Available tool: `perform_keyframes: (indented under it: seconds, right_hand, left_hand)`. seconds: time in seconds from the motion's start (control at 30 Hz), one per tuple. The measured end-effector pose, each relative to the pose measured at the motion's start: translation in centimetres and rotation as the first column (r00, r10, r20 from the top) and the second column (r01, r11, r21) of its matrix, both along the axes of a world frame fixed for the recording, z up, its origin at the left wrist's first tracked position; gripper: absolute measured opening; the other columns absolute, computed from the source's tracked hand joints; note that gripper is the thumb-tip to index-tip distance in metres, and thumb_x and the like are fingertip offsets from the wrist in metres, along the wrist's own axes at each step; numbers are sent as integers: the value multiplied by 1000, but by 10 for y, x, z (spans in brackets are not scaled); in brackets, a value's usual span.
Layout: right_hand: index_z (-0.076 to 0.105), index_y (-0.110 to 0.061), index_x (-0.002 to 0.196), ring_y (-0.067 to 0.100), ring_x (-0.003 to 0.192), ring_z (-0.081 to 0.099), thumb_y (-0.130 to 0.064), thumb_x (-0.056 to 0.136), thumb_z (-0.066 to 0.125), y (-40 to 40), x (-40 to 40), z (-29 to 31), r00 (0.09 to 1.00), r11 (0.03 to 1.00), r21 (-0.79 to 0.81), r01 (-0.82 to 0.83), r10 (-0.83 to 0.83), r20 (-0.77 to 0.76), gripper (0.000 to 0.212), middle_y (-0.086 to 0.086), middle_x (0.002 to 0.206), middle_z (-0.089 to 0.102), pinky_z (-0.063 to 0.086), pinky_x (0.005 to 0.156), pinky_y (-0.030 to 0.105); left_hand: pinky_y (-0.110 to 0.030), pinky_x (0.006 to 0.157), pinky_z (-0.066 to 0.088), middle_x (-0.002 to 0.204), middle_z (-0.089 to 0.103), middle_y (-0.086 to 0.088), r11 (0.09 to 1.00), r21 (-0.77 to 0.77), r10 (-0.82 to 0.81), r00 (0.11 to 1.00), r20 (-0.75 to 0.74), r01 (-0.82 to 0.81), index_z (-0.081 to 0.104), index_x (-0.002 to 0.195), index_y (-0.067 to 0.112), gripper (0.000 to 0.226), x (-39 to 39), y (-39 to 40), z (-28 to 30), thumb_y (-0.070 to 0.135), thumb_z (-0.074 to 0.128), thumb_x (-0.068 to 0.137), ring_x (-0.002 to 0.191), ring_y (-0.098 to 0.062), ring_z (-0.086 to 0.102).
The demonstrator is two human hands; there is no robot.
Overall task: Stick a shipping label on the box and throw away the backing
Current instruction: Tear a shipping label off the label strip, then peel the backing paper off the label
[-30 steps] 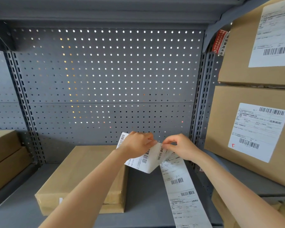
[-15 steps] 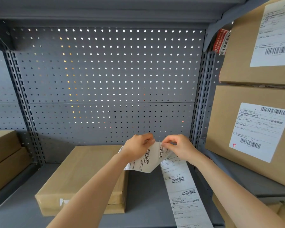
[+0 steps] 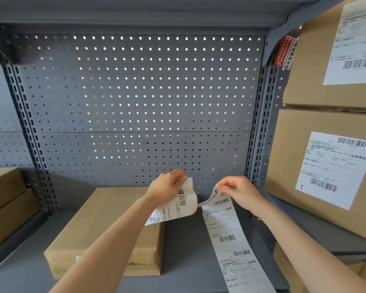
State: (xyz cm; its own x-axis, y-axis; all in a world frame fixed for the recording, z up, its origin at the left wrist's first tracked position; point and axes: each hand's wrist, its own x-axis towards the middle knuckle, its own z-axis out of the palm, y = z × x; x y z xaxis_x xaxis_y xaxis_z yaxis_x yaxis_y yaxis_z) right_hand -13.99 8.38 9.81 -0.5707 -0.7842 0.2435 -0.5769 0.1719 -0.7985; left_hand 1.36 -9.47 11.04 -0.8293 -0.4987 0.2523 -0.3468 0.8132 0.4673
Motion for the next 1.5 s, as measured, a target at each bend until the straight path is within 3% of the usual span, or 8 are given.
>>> perform_keyframes:
  seconds: [0.43, 0.73, 0.87, 0.93, 1.07, 1.27, 1.4, 1.5]
  right_hand:
    - [71, -24, 86, 7, 91, 64, -18, 91, 60, 5, -10, -5, 999, 999, -7, 47, -47, -6, 13, -5, 91, 72, 42, 69, 14]
    - [72, -30, 99, 6, 99, 61, -19, 93, 58, -1, -10, -10, 999, 999, 32, 34, -34, -2, 19, -16, 97, 68, 44, 78, 17]
    - [76, -23, 87, 40, 97, 64, -40, 90, 57, -3, -8, -11, 998, 998, 37, 49, -50, 27, 26, 17, 96, 73, 48, 82, 32]
    - [75, -29, 78, 45, 103, 60, -39, 92, 54, -1, -8, -10, 998, 998, 25, 57, -58, 37, 28, 13, 91, 75, 48, 88, 35]
    - [74, -31, 75, 43, 109, 58, -34, 93, 54, 3, -7, -5, 996, 997, 8, 81, -81, 35, 28, -9, 86, 77, 47, 91, 34]
    - [75, -29, 88, 45, 109, 56, -35, 92, 55, 3, 2, -3, 998, 998, 27, 62, -63, 21, 21, -7, 81, 77, 43, 99, 51]
    - [74, -34, 74, 38, 108, 59, -35, 91, 57, -4, 11, 4, 999, 999, 16, 33, -33, 26, 25, -8, 89, 76, 47, 95, 36]
    - [77, -26, 85, 14, 99, 66, -34, 91, 58, -14, 20, 14, 999, 1000, 15, 9, -10, 40, 21, -9, 83, 76, 47, 90, 31]
  left_hand:
    - [-33, 64, 55, 74, 63, 5, 992, -70, 108, 994, 21, -106, 47, 91, 24, 27, 15, -24, 5, 42, 29, 99, 67, -19, 68]
    - [-22, 49, 43, 73, 64, 7, 993, -58, 108, 994, 4, -108, 48, 87, 29, 28, 21, -24, 4, 47, 29, 97, 58, -14, 65]
    - [-23, 52, 45, 73, 65, 7, 995, -48, 82, 996, -36, -84, 45, 79, 30, 30, 17, -17, 6, 48, 30, 96, 60, -15, 65]
    - [-26, 54, 51, 73, 65, 7, 997, -42, 58, 997, -44, -60, 42, 74, 31, 31, 16, -15, 6, 49, 30, 96, 60, -15, 66]
    - [-25, 53, 48, 76, 67, 7, 998, -37, 43, 998, -55, -45, 42, 74, 31, 31, 12, -11, 7, 49, 30, 96, 61, -15, 67]
    - [-31, 60, 52, 72, 66, 7, 999, -31, 18, 997, -80, -20, 43, 73, 33, 30, 10, -4, 8, 49, 32, 96, 63, -15, 68]
    - [-32, 61, 52, 76, 69, 3, 999, -31, 23, 994, -110, -26, 45, 76, 31, 29, 12, -4, 12, 49, 32, 96, 66, -18, 68]
    - [-31, 60, 53, 78, 68, 6, 999, -31, 15, 990, -139, -20, 45, 78, 34, 27, 16, -9, 14, 49, 32, 96, 64, -17, 68]
